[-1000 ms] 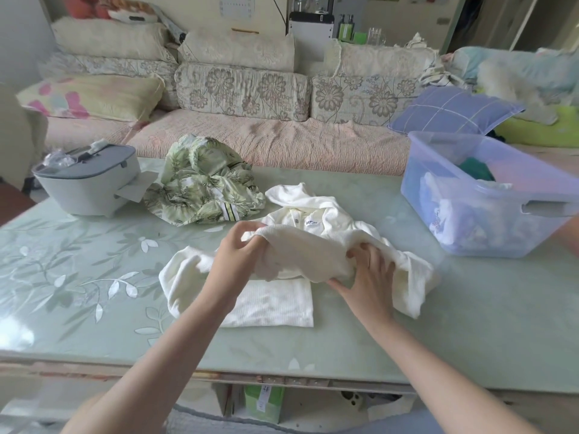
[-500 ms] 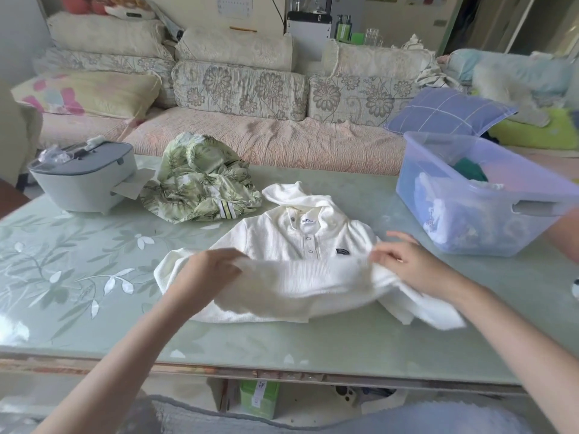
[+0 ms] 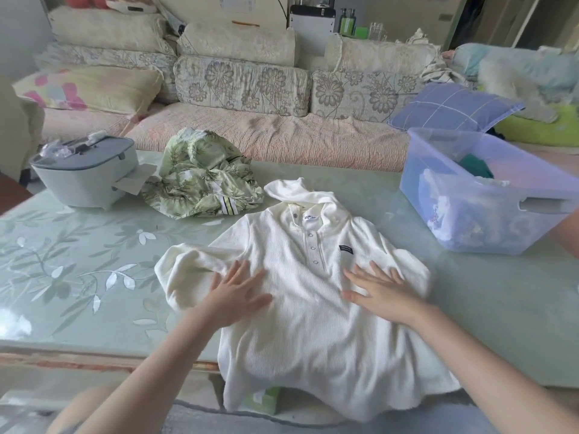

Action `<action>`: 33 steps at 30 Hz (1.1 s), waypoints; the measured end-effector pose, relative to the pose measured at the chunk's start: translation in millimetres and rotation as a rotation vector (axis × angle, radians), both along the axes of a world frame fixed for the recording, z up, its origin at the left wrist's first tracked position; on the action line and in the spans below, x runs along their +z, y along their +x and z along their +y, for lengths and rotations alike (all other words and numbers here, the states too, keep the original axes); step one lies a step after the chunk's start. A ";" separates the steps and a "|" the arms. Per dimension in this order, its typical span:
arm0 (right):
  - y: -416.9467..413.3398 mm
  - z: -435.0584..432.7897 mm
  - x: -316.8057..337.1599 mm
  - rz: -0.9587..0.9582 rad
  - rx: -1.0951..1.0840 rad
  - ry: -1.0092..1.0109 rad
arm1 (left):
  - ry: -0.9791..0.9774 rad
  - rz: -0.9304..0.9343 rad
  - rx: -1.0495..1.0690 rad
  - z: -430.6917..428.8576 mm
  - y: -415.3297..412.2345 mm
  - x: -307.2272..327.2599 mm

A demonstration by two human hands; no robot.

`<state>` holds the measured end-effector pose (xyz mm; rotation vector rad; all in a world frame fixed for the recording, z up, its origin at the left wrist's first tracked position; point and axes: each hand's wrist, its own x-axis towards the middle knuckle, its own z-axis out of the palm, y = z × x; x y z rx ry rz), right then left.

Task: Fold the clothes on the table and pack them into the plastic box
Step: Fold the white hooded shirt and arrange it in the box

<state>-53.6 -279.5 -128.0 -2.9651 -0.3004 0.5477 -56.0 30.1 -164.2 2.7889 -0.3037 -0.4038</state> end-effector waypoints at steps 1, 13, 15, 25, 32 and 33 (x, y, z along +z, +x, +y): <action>1.7 0.2 -2.4 0.003 -0.005 -0.025 | 0.018 -0.016 0.020 1.2 2.4 -3.0; 29.3 -37.2 -15.9 -0.011 -0.121 -0.035 | 0.090 -0.003 0.231 63.8 65.0 -5.4; 37.1 -36.9 -15.1 -0.004 -0.136 -0.052 | 0.112 0.011 0.236 63.6 74.0 -2.0; 91.5 -48.7 -3.8 0.063 -0.278 0.009 | 0.313 0.120 0.406 51.4 114.4 23.1; 128.0 14.0 -14.9 0.000 -0.084 0.107 | 0.038 -0.203 -0.074 -25.3 129.0 45.4; 130.8 13.1 -24.2 0.010 -0.093 0.037 | 0.062 -0.091 -0.110 -30.2 130.4 37.9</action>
